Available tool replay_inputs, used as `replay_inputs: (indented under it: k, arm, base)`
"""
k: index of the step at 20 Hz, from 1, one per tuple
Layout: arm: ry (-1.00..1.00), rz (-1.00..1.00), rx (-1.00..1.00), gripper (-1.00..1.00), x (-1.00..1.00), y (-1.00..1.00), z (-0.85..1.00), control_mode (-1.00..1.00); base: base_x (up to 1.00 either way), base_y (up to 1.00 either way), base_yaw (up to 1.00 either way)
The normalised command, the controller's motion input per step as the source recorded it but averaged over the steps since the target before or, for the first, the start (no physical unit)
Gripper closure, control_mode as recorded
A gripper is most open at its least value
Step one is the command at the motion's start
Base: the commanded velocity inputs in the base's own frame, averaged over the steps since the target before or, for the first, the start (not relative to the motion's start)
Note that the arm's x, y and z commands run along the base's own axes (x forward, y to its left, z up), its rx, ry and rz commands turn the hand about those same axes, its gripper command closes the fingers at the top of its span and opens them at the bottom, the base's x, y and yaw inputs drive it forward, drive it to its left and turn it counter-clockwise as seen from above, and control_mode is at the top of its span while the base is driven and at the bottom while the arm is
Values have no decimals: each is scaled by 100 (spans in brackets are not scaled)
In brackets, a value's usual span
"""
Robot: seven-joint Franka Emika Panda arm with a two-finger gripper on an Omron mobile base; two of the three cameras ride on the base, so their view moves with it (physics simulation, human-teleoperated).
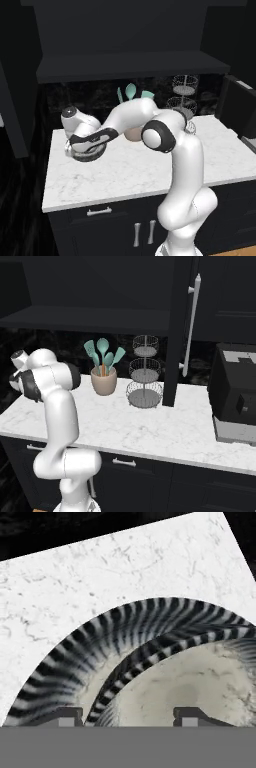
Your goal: Pick up the bowls on the counter and stack them on top of one another in the open cabinet. Place the smaller bowl on top of the larger bowl.
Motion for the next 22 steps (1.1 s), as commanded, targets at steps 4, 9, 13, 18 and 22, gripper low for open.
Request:
replay_inputs:
  k: [4, 9, 13, 18, 22]
  arm:
    - [0, 0, 3, -100, -28, -12, 37, -100]
    - [0, 0, 5, -100, -48, -10, 14, -100]
    - [2, 3, 1, -100, -9, -19, -37, -100]
    - [0, 10, -3, -100, 34, -5, -65, -100]
    - [0, 13, -7, -100, 41, 0, -61, -100]
  base:
    - [0, 0, 0]
    - [0, 0, 0]
    - [0, 0, 0]
    - [0, 0, 0]
    - [0, 0, 0]
